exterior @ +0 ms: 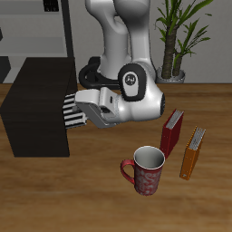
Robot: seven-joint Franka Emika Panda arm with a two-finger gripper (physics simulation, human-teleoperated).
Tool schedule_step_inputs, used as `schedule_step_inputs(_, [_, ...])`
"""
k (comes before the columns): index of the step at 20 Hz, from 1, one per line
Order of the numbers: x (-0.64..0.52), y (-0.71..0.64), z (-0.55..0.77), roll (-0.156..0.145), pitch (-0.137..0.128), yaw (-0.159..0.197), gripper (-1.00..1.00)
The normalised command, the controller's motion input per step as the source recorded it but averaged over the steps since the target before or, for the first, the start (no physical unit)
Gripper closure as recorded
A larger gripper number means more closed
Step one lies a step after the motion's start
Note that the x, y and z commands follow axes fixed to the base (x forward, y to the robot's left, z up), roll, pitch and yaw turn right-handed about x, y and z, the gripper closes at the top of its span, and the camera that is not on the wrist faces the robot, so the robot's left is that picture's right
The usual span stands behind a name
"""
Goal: Place the striped book in the top region of the shelf
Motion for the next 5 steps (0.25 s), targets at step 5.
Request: schedule_step_inputs(5, [0.05,-0.14,-0.04,-0.024,0.022,0.002,1.00])
